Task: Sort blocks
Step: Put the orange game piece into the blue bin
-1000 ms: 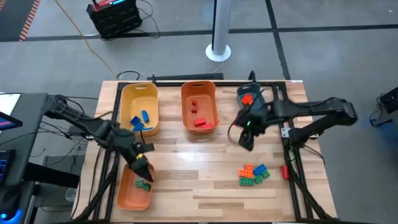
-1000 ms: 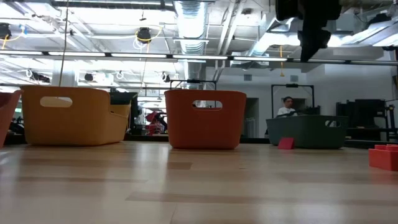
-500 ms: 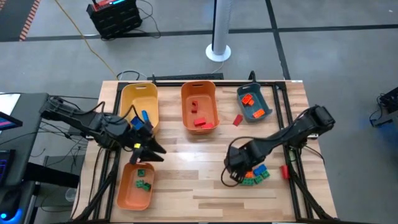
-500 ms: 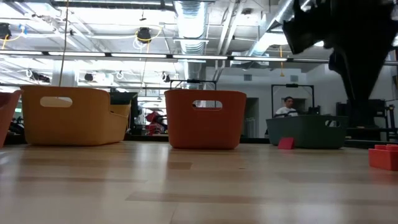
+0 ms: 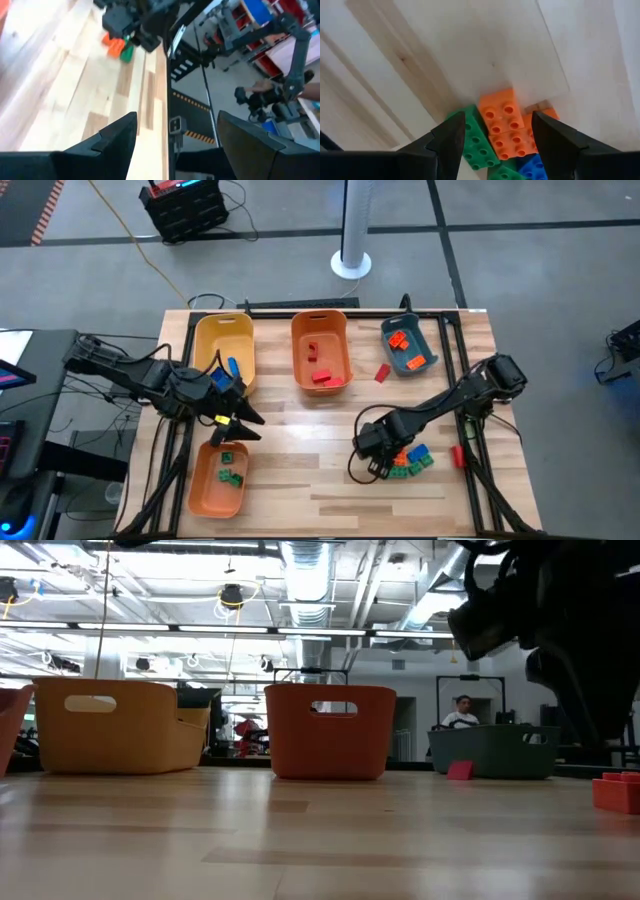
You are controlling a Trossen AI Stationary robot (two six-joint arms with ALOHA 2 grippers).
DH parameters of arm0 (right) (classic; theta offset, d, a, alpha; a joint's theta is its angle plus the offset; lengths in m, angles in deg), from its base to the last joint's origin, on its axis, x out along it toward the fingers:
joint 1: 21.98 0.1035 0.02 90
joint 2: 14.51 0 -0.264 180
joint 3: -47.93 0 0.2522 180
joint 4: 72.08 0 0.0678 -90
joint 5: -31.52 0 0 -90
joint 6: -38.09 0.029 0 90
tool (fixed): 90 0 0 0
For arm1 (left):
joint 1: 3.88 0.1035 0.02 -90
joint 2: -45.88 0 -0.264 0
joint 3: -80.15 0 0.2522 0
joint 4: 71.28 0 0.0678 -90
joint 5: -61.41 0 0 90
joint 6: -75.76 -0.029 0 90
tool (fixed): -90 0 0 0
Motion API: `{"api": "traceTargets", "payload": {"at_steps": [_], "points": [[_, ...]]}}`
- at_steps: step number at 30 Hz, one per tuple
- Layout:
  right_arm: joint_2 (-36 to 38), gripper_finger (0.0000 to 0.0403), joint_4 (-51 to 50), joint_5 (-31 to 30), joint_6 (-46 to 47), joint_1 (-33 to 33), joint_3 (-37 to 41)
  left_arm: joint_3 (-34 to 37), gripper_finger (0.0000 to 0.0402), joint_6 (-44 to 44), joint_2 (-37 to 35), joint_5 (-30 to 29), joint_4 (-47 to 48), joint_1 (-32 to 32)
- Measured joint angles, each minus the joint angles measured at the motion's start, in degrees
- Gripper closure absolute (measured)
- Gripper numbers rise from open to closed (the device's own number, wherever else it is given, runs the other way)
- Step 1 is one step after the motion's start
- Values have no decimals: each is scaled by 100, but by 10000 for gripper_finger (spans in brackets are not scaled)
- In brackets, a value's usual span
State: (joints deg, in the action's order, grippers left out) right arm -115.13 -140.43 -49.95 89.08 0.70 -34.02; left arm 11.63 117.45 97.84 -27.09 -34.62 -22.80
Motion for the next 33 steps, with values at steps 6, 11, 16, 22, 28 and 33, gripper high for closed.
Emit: {"api": "traceTargets", "payload": {"at_steps": [6,11,16,22,28,33], "points": [[-3,162,-34,-330,-499,225,3,0,134,30,-1,98,93,-6],[2,162,1,-646,-667,328,63,2,134,-32,-71,98,109,-6],[0,162,280,-617,-696,326,325,2,134,-65,-153,98,145,-6],[0,162,321,-659,-791,324,325,2,134,-47,-267,92,311,-6],[0,163,495,-686,-1057,324,336,4,134,-49,-326,66,359,-4],[0,163,530,-688,-1053,313,546,4,134,-69,-331,65,363,-4]]}}
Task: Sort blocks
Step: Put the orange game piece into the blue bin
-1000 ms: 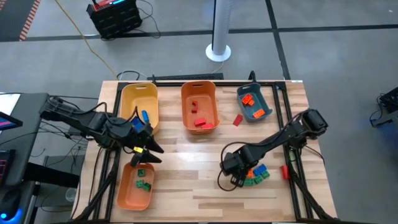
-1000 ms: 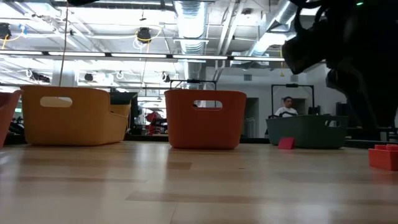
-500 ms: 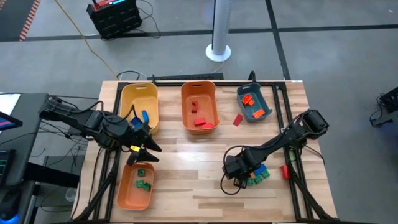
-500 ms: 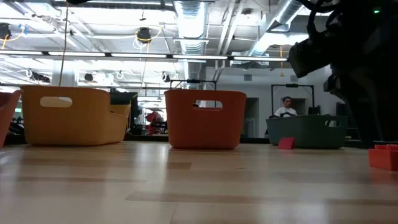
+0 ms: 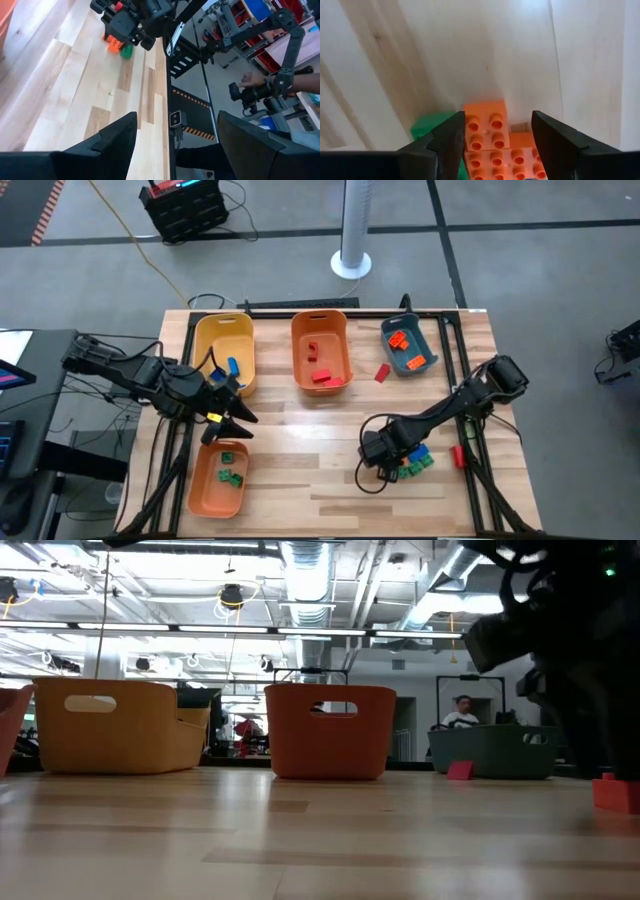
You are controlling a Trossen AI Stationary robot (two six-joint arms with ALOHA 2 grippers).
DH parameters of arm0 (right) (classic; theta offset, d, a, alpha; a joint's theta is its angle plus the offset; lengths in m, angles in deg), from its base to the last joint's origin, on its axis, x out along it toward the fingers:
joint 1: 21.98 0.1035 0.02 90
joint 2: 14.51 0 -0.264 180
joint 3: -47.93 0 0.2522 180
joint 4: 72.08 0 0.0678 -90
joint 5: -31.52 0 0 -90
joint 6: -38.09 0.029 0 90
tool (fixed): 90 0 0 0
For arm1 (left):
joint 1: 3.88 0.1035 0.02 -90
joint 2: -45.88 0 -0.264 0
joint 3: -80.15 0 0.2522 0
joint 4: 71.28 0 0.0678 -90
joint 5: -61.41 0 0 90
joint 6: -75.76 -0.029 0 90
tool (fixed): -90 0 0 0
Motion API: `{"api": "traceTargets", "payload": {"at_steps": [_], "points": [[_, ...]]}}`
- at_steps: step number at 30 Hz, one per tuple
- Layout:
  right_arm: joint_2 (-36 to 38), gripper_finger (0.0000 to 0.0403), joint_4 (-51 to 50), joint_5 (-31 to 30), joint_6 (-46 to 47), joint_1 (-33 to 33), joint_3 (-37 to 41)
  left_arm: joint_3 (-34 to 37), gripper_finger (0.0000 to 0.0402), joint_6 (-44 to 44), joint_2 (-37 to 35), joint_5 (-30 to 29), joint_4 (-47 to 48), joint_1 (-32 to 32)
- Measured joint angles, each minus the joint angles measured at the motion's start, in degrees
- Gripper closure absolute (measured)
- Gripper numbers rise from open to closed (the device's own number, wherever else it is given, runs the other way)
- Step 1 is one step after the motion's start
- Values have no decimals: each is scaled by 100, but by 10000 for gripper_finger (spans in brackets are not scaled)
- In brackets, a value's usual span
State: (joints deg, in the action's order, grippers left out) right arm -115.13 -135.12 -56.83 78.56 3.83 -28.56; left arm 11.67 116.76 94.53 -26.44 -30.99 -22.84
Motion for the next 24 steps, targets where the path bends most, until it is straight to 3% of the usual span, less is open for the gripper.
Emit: {"api": "traceTargets", "payload": {"at_steps": [8,15,24], "points": [[26,173,-463,-381,218,-163,190,0,134,-51,0,0,24,0],[91,199,-530,-657,157,-805,165,0,134,-127,0,2,24,67],[860,188,-659,-649,162,-1481,13,2,134,-70,0,101,169,68]]}}
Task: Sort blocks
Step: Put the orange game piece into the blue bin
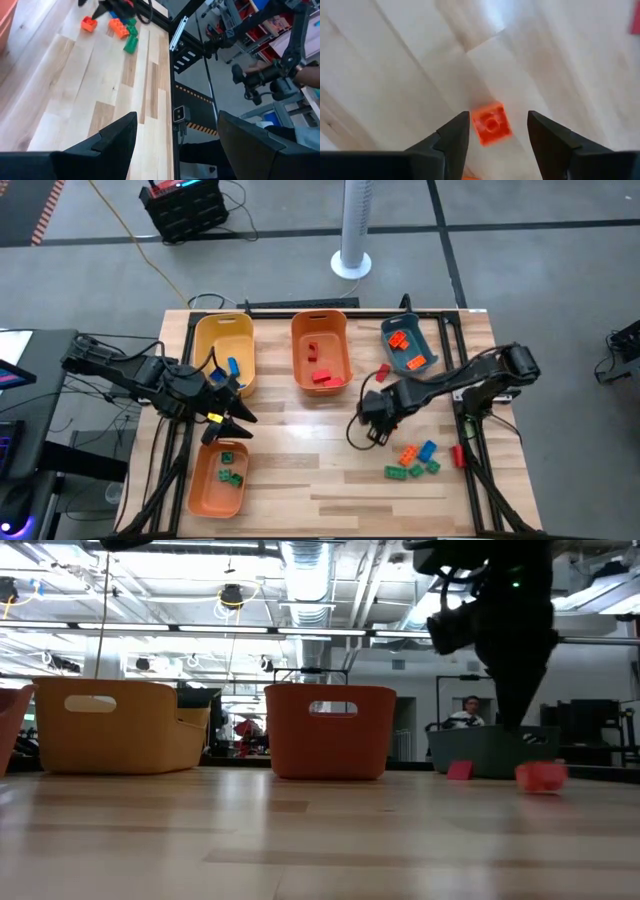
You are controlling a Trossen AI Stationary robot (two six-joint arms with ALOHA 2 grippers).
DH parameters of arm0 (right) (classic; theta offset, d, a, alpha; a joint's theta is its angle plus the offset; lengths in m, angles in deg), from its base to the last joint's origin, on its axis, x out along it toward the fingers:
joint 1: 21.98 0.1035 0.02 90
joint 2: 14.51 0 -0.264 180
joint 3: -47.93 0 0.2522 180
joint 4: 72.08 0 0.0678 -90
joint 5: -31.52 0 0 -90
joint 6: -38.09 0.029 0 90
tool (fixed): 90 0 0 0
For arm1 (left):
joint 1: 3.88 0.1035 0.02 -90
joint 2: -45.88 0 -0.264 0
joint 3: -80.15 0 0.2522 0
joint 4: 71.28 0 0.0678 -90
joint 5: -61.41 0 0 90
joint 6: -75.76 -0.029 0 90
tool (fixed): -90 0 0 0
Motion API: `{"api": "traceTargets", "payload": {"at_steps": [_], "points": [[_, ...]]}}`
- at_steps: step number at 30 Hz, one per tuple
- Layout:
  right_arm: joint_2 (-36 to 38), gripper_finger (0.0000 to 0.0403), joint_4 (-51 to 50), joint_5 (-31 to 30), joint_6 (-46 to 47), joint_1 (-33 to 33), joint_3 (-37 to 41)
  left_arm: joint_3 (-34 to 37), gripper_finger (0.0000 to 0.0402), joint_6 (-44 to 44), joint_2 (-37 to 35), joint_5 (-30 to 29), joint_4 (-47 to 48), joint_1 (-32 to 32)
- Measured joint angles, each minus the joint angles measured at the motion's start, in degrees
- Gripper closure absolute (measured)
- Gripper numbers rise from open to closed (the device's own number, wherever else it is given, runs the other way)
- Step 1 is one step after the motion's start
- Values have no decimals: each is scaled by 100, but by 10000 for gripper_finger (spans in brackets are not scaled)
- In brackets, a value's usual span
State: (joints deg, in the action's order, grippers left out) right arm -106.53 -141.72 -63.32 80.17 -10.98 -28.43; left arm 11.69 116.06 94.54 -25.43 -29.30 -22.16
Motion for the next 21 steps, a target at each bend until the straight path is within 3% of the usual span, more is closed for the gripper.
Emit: {"api": "traceTargets", "payload": {"at_steps": [4,8,13,21], "points": [[145,168,-39,122,362,-208,123,0,134,0,0,2,78,0],[-32,156,176,863,736,-439,286,0,134,0,2,4,84,0],[-315,152,435,929,459,-316,305,0,134,3,2,7,88,0],[-783,152,770,966,787,-35,299,0,134,64,2,12,105,0]]}}
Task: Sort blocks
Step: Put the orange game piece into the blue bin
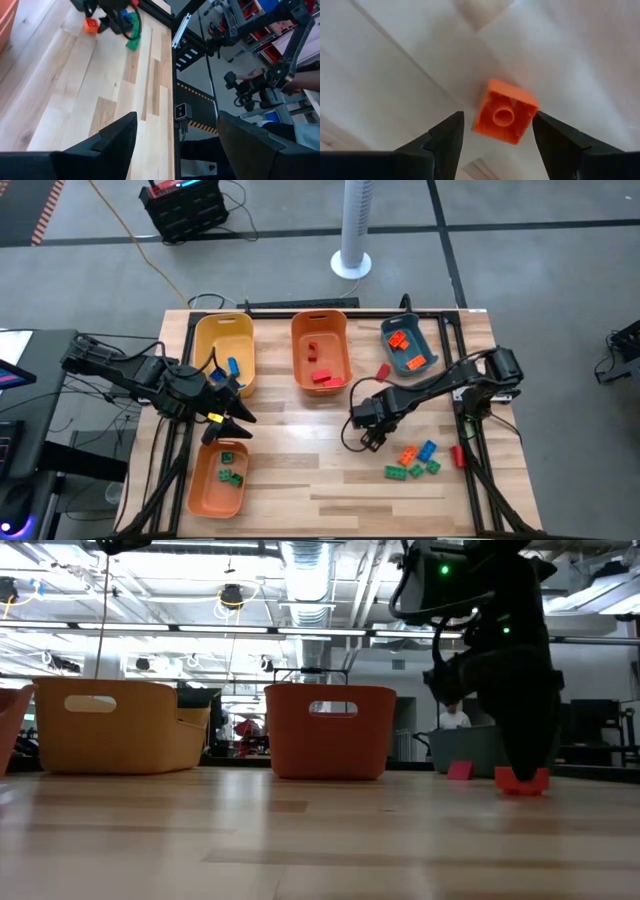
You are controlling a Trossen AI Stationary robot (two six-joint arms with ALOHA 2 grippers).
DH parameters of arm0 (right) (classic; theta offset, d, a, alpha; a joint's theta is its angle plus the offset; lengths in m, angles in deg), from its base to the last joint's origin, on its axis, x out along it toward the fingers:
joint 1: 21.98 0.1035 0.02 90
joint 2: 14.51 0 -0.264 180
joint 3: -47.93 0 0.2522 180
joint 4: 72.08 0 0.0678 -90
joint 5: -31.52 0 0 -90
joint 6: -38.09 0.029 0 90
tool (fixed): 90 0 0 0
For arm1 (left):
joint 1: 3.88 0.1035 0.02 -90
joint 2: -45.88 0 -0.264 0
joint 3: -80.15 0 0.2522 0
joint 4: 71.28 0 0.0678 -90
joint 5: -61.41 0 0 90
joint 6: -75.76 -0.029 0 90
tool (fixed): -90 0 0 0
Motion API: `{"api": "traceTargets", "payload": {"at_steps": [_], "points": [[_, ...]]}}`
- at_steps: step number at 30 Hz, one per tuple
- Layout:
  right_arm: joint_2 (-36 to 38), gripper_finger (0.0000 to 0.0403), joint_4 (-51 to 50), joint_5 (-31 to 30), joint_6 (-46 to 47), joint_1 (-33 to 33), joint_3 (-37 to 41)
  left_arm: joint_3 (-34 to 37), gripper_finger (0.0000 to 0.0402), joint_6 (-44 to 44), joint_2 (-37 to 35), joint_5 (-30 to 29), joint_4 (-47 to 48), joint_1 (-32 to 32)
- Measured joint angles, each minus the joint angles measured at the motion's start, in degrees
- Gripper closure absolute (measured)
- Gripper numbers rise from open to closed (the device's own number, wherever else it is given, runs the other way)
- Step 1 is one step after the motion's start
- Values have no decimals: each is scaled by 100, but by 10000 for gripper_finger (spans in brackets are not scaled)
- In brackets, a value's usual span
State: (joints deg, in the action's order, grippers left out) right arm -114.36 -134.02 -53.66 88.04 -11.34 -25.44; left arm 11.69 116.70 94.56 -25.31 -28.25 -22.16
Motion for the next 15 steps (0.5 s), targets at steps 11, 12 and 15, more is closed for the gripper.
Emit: {"api": "traceTargets", "payload": {"at_steps": [11,12,15], "points": [[-370,154,180,-90,120,39,-16,0,134,33,0,6,74,0],[-369,154,190,-119,121,39,-15,0,134,31,0,4,87,0],[-346,162,195,-165,118,42,-11,0,134,30,0,6,124,0]]}}
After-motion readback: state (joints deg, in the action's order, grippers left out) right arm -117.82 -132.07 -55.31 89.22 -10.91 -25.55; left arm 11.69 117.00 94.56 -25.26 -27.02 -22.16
